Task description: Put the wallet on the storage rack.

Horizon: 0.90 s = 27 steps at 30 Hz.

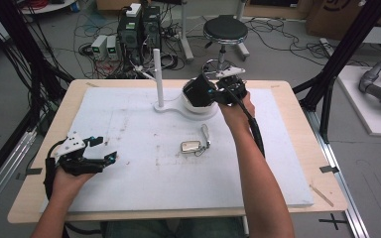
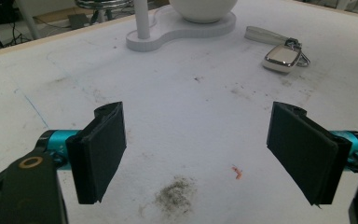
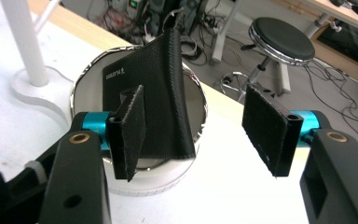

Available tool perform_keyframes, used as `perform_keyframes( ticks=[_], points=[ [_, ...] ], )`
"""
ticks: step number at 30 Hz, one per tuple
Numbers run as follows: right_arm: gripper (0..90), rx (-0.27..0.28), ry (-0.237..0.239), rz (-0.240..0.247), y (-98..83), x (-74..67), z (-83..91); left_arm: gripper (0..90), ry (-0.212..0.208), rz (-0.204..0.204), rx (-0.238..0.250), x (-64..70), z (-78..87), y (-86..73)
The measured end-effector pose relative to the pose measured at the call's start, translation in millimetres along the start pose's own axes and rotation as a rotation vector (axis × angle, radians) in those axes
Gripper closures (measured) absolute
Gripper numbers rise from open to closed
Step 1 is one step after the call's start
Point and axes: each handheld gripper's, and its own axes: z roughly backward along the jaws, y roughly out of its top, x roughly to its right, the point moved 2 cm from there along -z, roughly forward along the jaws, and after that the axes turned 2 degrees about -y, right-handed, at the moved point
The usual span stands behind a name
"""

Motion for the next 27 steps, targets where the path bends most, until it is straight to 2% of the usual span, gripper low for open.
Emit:
perform_keyframes(
  ticks=[4,5,8,9,10,11,12,13,14,15,16,17,18,19,21,27],
  points=[
    [37.4,-0.014,0.015,-0.025,-7.3,5.3,10.3,19.7,-0.002,-0.004,0.002,1.4,-0.7,0.8],
    [37.3,0.047,0.029,-0.040,-13.6,8.5,20.9,19.7,-0.002,-0.008,0.001,1.5,-0.5,1.1],
    [33.8,0.036,0.040,-0.057,-19.2,12.9,29.6,19.7,0.003,-0.008,0.007,1.6,0.4,2.2],
    [33.7,0.082,0.055,-0.076,-27.9,16.6,39.6,19.7,0.007,-0.008,0.011,1.5,0.7,2.4],
    [33.7,0.082,0.055,-0.076,-27.9,16.6,39.6,19.7,0.007,-0.007,0.013,1.4,1.1,2.6],
    [32.6,0.099,0.071,-0.098,-37.4,19.9,49.1,19.7,0.009,-0.009,0.015,1.0,1.8,2.9],
    [32.6,0.099,0.071,-0.098,-37.4,19.9,49.1,19.7,0.009,-0.009,0.015,1.0,1.8,2.9],
    [32.1,0.126,0.086,-0.120,-48.8,23.0,58.2,19.7,0.009,-0.008,0.016,0.8,2.1,2.8],
    [32.1,0.126,0.086,-0.120,-48.8,23.0,58.2,19.7,0.009,-0.008,0.016,0.8,2.1,2.8],
    [29.5,0.138,0.101,-0.146,-60.5,26.0,66.4,19.7,0.009,-0.008,0.017,0.8,2.1,2.7],
    [29.5,0.138,0.101,-0.146,-60.5,26.0,66.4,19.7,0.008,-0.008,0.017,0.8,2.0,2.7],
    [27.5,0.157,0.106,-0.162,-73.8,28.1,74.0,19.7,0.007,-0.009,0.017,0.9,1.9,2.7],
    [27.5,0.157,0.106,-0.162,-73.8,28.1,74.0,19.7,0.008,-0.010,0.019,1.1,1.8,2.9],
    [25.5,0.167,0.111,-0.163,-86.5,29.0,79.2,19.2,0.009,-0.010,0.022,1.3,1.7,3.1],
    [25.4,0.171,0.111,-0.171,-92.7,29.5,81.7,19.2,0.003,-0.014,0.028,1.8,1.5,3.6],
    [21.5,0.181,0.125,-0.240,-127.7,31.3,88.4,19.2,-0.005,-0.040,0.029,1.0,0.4,4.5]
  ],
)
